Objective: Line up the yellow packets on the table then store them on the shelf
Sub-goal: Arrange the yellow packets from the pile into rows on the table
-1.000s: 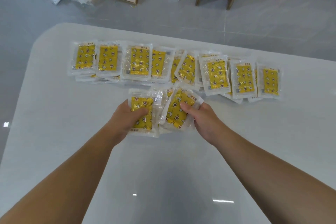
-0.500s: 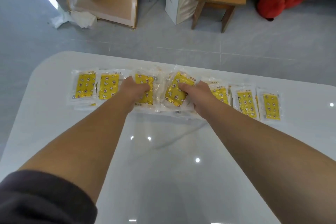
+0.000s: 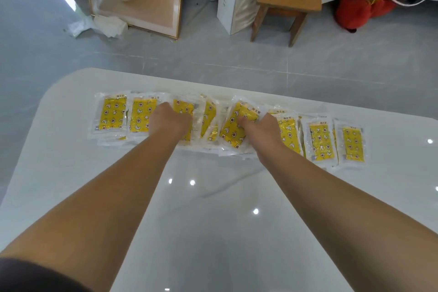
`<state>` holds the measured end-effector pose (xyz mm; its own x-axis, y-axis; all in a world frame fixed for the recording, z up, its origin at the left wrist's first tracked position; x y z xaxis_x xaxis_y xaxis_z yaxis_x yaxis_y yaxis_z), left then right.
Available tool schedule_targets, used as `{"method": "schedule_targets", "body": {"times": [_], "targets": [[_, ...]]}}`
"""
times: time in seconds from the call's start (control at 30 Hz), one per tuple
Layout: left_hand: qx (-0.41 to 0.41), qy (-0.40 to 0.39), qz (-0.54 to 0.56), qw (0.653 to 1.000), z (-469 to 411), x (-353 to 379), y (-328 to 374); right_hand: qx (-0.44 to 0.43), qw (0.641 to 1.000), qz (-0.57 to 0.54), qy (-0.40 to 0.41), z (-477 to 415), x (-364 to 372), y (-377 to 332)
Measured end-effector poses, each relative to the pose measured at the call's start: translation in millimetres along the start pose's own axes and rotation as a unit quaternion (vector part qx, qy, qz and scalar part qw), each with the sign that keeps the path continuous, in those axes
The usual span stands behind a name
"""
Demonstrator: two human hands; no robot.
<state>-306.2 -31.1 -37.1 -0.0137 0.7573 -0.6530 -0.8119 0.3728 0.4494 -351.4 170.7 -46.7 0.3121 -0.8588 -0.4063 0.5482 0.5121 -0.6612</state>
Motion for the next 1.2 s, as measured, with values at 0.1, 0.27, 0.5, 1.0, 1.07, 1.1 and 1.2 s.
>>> {"method": "schedule_targets", "body": {"times": [0.1, 0.27, 0.5, 1.0, 1.07, 1.1, 1.2], "targets": [[0.011, 0.046, 0.035, 0.998, 13, -12, -12, 0.018, 0.998, -0.045, -0.029, 10, -12, 6], [0.004, 0.044, 0.176, 0.983, 27, -26, -42, 0.024, 0.993, -0.087, -0.082, 21, -14, 8], [-0.013, 0.029, 0.282, 0.959, 10, -67, -84, 0.038, 0.988, -0.120, -0.090, 32, 55, -14], [-0.058, -0.051, 0.301, 0.951, -66, -130, -123, 0.040, 0.996, 0.060, 0.057, 24, 128, -61], [-0.066, -0.073, 0.311, 0.945, -70, -120, -119, 0.031, 0.992, 0.098, 0.071, 27, 122, -62], [-0.068, -0.077, 0.302, 0.948, -72, -114, -118, 0.026, 0.991, 0.111, 0.075, 27, 119, -63], [-0.056, -0.047, 0.188, 0.980, -78, -109, -120, 0.026, 0.990, 0.117, 0.071, 27, 115, -63]]}}
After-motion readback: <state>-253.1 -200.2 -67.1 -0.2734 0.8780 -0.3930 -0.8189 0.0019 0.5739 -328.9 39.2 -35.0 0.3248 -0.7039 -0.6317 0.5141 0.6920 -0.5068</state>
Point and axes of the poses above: each hand's wrist, its own z-axis away from the middle knuckle, its own x-axis out of the palm, y = z × x, the point moved 3 cm from there along -z, towards the middle knuckle, and after that the axes turned 5 degrees about -y, right-handed, at the moved point
